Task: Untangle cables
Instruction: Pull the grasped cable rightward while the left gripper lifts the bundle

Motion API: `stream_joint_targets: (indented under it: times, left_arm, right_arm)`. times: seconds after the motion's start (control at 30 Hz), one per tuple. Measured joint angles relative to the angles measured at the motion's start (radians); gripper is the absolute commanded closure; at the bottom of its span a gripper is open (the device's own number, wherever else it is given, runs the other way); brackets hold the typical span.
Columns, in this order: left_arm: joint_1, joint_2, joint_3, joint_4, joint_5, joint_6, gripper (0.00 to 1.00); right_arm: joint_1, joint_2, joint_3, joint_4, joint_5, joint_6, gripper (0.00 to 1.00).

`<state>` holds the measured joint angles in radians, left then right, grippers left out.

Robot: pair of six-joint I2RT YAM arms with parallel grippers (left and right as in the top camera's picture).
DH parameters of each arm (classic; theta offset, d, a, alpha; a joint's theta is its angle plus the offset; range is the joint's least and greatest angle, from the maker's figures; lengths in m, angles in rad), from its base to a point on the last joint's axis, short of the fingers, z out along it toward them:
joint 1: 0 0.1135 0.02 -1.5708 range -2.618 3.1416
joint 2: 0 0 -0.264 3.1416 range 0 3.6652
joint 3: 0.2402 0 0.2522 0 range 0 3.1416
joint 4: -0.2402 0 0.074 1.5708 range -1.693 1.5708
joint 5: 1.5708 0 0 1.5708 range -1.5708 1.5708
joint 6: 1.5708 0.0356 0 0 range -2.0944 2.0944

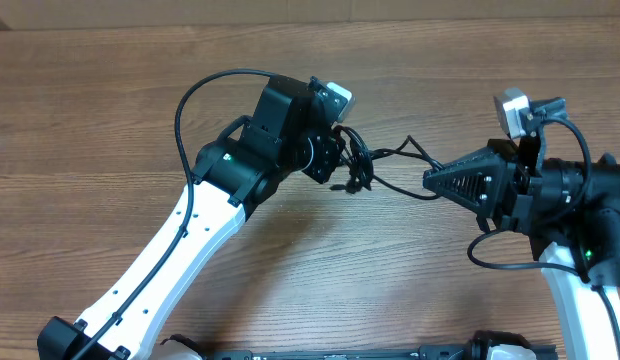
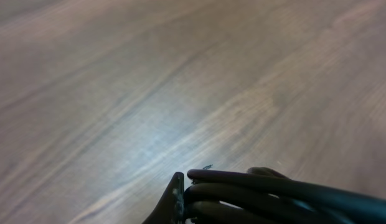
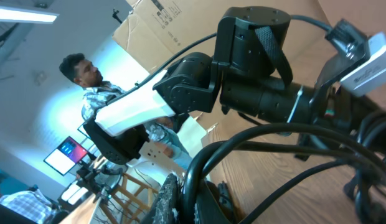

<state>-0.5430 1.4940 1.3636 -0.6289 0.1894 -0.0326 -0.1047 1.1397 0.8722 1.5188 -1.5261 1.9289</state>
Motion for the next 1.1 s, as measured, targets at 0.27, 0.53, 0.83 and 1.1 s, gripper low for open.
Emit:
stream_joint_targets:
  times: [0.27,0.53,0.83,1.1]
  left_arm:
    - [0.021,0.0,0.0,0.1,-0.074,-0.003,0.96]
    - [0.052,0.0,0.0,0.14,-0.145,-0.003,0.96]
    - [0.127,-0.011,0.001,0.166,-0.178,-0.018,0.96]
    - [0.175,-0.014,0.001,0.165,-0.175,-0.021,0.96]
  right_arm:
    - [0.0,-0.015,0.0,-0.02,-0.002,0.021,0.96]
    - [0.0,-0.015,0.0,-0.023,-0.005,0.06,0.96]
    - [0.0,-0.015,0.0,-0.027,-0.005,0.089,0.96]
    - [0.0,-0.014,0.0,-0.028,-0.005,0.088,0.96]
